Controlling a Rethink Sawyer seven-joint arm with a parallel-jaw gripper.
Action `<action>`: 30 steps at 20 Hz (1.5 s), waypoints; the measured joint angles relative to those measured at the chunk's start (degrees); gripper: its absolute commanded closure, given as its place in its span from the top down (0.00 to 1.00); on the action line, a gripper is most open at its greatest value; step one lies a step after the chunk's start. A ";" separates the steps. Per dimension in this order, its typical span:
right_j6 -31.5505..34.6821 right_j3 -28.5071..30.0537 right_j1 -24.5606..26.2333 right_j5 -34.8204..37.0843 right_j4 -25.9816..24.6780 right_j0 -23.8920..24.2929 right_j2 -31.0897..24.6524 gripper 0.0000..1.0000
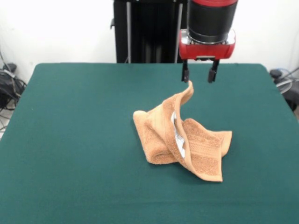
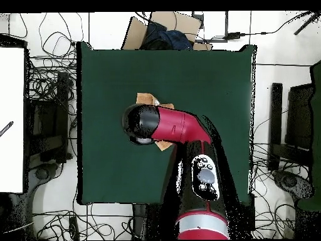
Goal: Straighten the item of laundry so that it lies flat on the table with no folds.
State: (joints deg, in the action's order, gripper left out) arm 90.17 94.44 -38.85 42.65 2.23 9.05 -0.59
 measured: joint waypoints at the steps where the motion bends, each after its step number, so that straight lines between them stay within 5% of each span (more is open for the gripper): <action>1: 0.00 -0.01 0.06 0.00 0.01 0.15 -0.01 1.00; 27: 0.00 0.25 5.78 -0.02 0.02 1.41 -0.01 1.00; 28: 0.00 0.27 5.79 -0.02 0.02 1.41 -0.02 0.00; 30: 0.00 0.27 5.80 -0.02 0.04 1.41 -0.02 0.00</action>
State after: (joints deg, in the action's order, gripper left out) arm 90.17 94.71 -33.05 42.62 2.26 10.46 -0.61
